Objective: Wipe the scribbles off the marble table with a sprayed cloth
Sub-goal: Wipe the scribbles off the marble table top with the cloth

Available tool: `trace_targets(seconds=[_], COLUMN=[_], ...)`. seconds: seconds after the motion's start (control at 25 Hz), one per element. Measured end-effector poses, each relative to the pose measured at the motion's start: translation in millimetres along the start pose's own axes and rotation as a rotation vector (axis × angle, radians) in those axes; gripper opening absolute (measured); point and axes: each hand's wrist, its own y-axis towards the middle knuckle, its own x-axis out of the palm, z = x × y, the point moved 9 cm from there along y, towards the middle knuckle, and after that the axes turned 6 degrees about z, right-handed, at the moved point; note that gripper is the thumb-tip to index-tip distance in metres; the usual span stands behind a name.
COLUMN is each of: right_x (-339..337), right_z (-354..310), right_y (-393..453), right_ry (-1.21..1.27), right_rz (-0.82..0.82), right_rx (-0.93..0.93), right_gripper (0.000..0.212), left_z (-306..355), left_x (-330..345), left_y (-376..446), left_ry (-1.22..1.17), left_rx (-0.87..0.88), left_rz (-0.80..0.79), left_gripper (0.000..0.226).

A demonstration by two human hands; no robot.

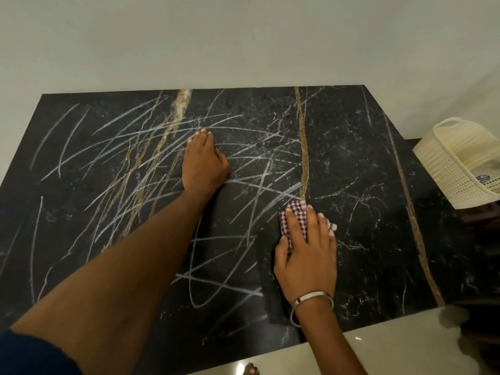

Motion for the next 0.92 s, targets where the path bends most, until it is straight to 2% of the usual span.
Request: trace_targets(seconds=[0.16,0.28,0.44,0.56,0.72,0.84,0.92], right_x=[6.1,8.2,6.0,9.7,15.2,18.0,16.4], right_z=[-44.0,-28.4,7.0,-6.8,-42.2,-32.3,-13.0], right_y=[-8.3,5.3,36.1,36.9,32.2,41.3,53.1], right_ry=[0.044,0.055,0.01,0.012,0.043,0.048,0.028], right_rz=[-0.033,-0.04,0.007,0.009,-0.021,-0.053,-0.028], right_rx=[-0.117,-0.125,-0.022,-0.011,-0.1,-0.135,-0.091], right_gripper=[0.055,0.056,0.056,0.056,0.055,0.056,0.057], left_z=[0.7,0.5,0.4,-0.3,0.4,-0.5,-0.5], left_x=[-1.6,-1.6,-0.8,0.3,-0.1,-0.4,0.1], left_y=[0.8,0.4,0.4,0.2,0.6,1.0,0.2], left_ry=[0.005,-0.001,0.014,0.03,0.038,0.033,0.029], left_rx=[-0.002,-0.005,-0.005,-0.019,-0.02,-0.021,-0.023], left_rz=[0.001,-0.005,-0.008,-0.014,-0.014,-0.011,-0.017], left_gripper=[0.055,0.054,0.055,0.055,0.055,0.054,0.054])
